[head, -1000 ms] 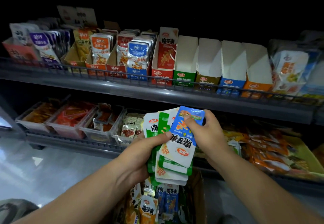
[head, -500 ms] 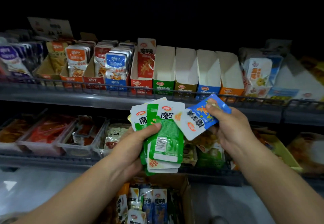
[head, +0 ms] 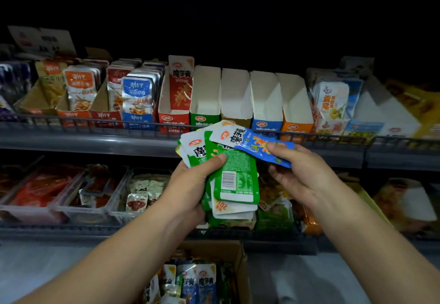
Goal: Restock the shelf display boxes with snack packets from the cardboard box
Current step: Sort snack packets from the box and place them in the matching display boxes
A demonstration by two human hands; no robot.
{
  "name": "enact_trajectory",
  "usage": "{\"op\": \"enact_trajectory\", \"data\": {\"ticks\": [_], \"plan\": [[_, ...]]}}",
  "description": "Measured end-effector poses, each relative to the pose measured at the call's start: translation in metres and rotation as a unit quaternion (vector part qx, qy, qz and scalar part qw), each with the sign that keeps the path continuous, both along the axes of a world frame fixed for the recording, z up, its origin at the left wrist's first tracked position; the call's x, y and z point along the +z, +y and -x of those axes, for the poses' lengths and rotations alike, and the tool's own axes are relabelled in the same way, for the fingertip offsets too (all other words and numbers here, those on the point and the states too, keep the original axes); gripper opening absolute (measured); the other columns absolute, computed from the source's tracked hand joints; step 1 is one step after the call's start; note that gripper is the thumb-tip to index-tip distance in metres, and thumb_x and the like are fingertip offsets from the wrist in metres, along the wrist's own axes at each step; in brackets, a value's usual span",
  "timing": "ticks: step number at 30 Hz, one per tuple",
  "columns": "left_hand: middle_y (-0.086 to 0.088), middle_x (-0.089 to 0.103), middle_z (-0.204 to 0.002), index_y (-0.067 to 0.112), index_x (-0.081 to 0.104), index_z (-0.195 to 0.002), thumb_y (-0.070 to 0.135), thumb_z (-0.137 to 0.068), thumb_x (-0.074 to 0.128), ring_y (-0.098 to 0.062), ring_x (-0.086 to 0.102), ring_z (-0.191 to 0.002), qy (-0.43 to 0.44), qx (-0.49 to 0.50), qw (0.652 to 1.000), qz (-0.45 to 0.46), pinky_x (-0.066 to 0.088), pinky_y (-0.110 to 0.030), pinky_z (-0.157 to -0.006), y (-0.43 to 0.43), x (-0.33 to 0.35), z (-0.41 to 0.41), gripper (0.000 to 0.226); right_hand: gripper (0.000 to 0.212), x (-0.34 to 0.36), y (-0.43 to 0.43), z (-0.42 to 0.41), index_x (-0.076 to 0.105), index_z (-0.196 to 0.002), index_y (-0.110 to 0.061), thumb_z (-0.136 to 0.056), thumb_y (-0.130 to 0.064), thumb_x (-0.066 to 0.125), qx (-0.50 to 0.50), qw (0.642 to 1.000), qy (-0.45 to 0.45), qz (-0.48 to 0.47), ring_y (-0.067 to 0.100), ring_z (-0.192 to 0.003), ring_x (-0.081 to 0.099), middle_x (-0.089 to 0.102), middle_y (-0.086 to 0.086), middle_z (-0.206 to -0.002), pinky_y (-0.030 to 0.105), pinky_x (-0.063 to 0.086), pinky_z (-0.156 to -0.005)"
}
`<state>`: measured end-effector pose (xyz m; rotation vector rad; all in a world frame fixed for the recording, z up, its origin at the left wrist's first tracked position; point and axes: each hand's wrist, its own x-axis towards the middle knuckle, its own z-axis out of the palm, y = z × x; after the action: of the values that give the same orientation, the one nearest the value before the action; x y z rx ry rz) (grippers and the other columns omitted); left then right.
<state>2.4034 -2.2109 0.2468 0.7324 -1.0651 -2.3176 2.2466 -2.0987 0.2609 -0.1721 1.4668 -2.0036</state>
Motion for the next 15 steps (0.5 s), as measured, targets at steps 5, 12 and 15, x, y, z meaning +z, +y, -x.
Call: {"op": "enact_trajectory", "data": {"ticks": [5,12,15], "plan": [[-0.018,0.078,-0.102,0.009,0.069,-0.114,0.001,-0.093,0.065,-0.033,0.078,-0.084,0.009,-0.014,1.000,0.005,0.063,-0.043,-0.060,-0.001,-0.002,0.000,0.023,0.057,0.017,0.010,0.014,0.059,-0.127,-0.011,-0.073,0.004,0.069,0.070,0.996,0.023,0.046,0.018,-0.074,0.075,0.073,0.014,-0.104,0.028,0.058,-0.055],[-0.018,0.077,-0.109,0.010,0.066,-0.124,0.005,-0.088,0.068,-0.037,0.077,-0.093,0.015,-0.032,0.999,0.003,0.064,-0.043,-0.064,-0.009,-0.008,-0.001,0.036,0.023,0.044,-0.009,0.043,0.064,-0.111,-0.011,-0.094,0.002,0.055,0.074,0.992,0.089,0.043,0.020,-0.078,0.076,0.077,0.008,-0.093,0.036,0.062,-0.061],[-0.018,0.077,-0.109,0.010,0.066,-0.124,0.007,-0.083,0.070,-0.037,0.077,-0.093,0.020,-0.036,0.999,0.010,0.064,-0.043,-0.064,-0.011,-0.008,0.000,0.042,0.009,0.056,-0.031,0.068,0.064,-0.100,-0.015,-0.101,-0.013,0.056,0.009,0.987,0.162,0.001,0.017,-0.075,0.075,0.078,0.002,-0.086,0.042,0.063,-0.066]]}}
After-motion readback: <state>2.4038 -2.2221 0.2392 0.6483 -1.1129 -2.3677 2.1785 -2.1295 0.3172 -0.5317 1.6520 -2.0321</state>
